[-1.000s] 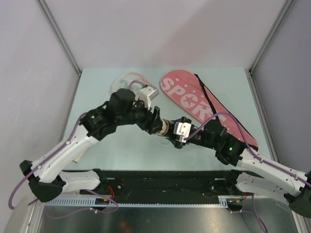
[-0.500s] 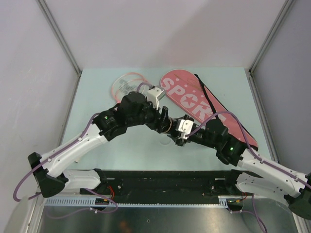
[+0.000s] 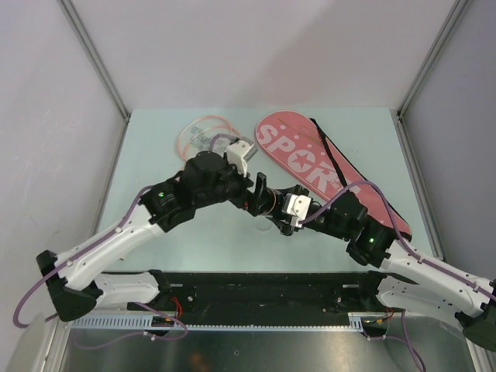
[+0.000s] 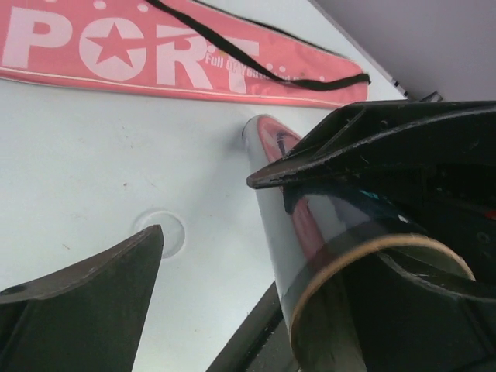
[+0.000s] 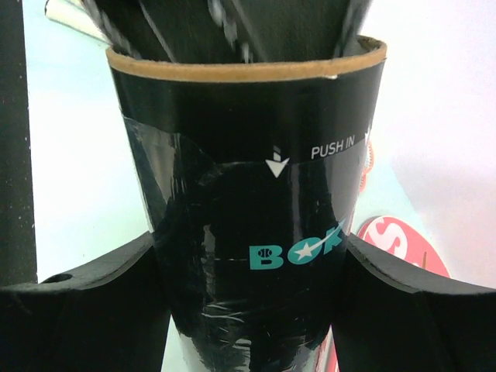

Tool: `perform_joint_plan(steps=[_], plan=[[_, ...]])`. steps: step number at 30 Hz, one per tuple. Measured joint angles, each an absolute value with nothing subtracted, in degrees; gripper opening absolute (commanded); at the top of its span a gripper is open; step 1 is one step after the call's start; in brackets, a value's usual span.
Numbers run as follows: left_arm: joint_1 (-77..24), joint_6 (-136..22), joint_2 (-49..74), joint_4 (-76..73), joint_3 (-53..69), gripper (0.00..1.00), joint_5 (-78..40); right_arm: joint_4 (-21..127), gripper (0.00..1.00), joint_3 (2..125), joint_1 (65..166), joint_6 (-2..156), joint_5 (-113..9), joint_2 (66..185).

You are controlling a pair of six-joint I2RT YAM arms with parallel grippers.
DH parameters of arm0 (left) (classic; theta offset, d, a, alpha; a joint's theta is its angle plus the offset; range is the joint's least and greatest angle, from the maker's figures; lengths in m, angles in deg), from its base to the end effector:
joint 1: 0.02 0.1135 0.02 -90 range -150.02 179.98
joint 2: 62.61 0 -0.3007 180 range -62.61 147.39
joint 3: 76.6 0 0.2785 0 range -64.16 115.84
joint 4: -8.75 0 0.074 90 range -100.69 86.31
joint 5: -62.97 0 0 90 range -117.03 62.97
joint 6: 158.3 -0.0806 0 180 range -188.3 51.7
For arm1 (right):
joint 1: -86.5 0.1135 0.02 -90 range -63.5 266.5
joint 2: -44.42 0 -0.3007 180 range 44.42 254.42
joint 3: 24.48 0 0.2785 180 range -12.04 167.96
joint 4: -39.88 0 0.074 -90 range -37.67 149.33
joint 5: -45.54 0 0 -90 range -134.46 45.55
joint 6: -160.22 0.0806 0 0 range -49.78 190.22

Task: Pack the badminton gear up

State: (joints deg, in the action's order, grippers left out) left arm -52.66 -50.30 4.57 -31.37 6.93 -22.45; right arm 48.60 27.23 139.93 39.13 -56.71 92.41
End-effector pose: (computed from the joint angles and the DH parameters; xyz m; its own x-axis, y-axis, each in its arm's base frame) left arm 0.1841 -0.2518 0.4069 -0.4912 0.1357 -0.8604 0.7201 0.6190 -0.3134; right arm 0.1345 0.2100 0.3417 0.4258 -0.2729 -0.8626 -0.8068 0.3171 -0.4986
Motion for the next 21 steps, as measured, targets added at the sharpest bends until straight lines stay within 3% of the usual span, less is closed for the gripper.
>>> perform_joint_plan(steps=[11,16,18,21], plan=[[-48.31,-51.06,-14.36,-30.37,7.56,0.98,-21.6,51.97,0.0,26.95,138.95,40.5,-52.92,88.94],[-45.56,-50.67,-15.47,-30.41,7.95,0.77,-25.36,52.01,0.0,26.27,138.71,45.66,-44.97,86.66],[-45.08,-50.03,-11.01,-30.5,7.82,0.65,-25.79,52.03,0.0,26.27,138.66,47.7,-41.01,85.4],[-45.25,-49.05,0.24,-30.32,6.23,0.6,-25.51,52.12,0.0,26.14,138.49,50.14,-34.22,82.9]])
